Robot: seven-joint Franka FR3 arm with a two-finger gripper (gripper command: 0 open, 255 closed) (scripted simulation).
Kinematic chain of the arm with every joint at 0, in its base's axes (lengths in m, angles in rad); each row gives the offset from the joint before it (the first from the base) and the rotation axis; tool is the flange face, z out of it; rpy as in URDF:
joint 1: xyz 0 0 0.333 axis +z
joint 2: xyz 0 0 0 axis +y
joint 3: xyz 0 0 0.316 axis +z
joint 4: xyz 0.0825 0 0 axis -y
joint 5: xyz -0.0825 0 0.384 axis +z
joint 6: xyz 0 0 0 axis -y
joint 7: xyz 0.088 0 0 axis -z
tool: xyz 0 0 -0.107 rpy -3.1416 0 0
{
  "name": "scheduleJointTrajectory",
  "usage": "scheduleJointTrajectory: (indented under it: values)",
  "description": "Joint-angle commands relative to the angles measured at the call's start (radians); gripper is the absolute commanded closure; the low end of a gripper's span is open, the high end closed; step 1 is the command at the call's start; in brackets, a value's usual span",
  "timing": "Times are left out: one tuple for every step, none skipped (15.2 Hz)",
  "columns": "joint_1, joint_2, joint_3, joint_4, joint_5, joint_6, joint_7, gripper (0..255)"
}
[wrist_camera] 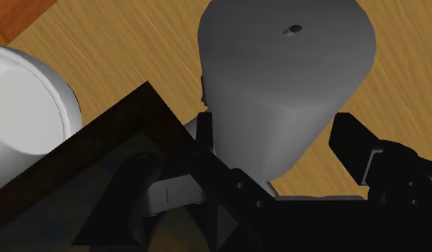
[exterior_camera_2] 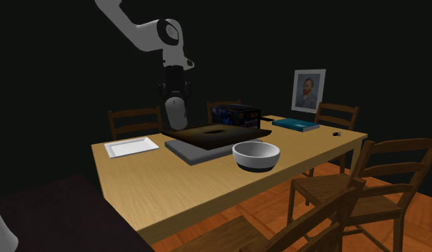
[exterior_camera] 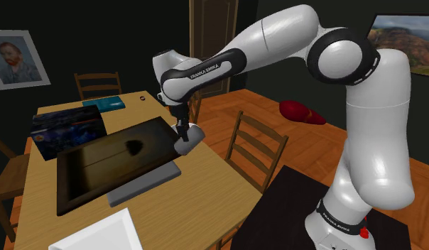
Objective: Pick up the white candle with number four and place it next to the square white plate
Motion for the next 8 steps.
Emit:
scheduleJointTrajectory:
  values:
    - [0.027, -0.027, 0.015, -0.038, 0.002, 0.006, 0.043, 255]
    - [0.040, -0.034, 0.023, -0.048, 0.003, 0.006, 0.064, 255]
    - [0.054, -0.040, 0.030, -0.056, 0.004, 0.005, 0.085, 255]
    - [0.067, -0.046, 0.038, -0.063, 0.006, 0.004, 0.105, 255]
    - [0.080, -0.050, 0.046, -0.069, 0.007, 0.003, 0.126, 255]
    - [0.094, -0.054, 0.054, -0.074, 0.009, 0.001, 0.147, 255]
    - [0.107, -0.057, 0.063, -0.077, 0.011, -0.001, 0.167, 255]
    - [0.121, -0.059, 0.071, -0.079, 0.012, -0.003, 0.188, 255]
